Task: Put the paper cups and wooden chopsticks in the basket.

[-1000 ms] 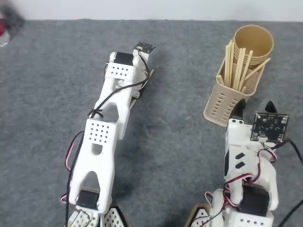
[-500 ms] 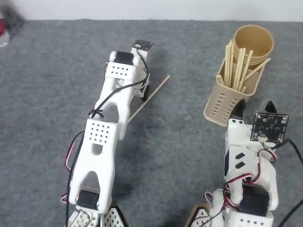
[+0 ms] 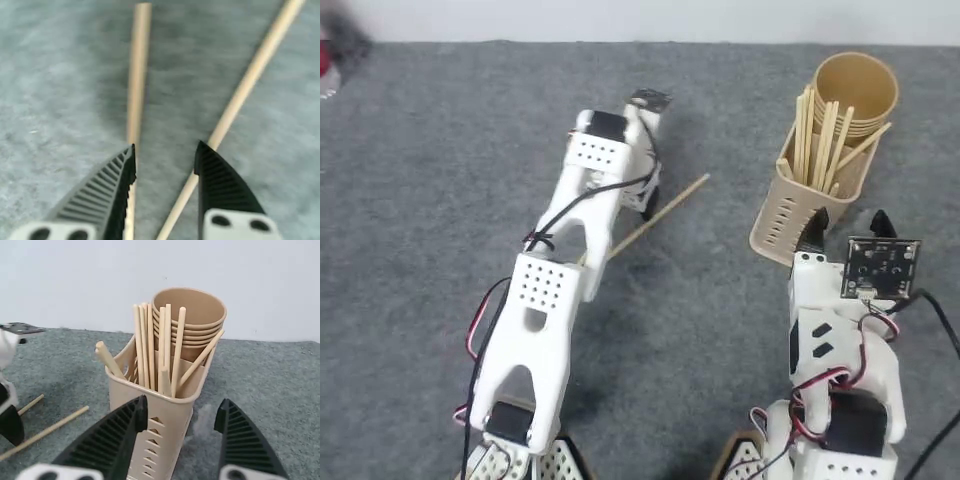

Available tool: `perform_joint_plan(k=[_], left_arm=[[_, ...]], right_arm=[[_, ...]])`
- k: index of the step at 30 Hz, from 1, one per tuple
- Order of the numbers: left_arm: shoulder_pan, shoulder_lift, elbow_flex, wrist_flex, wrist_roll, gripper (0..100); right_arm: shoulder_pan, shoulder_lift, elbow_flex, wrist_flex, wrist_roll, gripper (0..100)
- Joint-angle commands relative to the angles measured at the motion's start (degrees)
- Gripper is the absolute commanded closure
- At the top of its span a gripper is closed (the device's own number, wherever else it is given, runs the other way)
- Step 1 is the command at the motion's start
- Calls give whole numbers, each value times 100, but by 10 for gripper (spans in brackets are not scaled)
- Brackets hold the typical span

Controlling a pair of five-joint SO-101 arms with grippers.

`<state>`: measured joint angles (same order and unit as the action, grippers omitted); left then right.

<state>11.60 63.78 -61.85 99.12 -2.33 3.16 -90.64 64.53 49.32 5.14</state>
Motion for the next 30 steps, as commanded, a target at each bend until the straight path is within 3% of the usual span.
perform_joint_plan(k=[1, 15, 30], left_arm=[[264, -809, 532, 149, -352, 805], [387, -897, 1147, 97, -949, 805], [-554, -809, 497, -79, -1442, 805]], right_arm=[[-57, 48, -18, -84, 70, 775], [-48, 48, -18, -75, 70, 775], [-84, 48, -18, -48, 70, 775]])
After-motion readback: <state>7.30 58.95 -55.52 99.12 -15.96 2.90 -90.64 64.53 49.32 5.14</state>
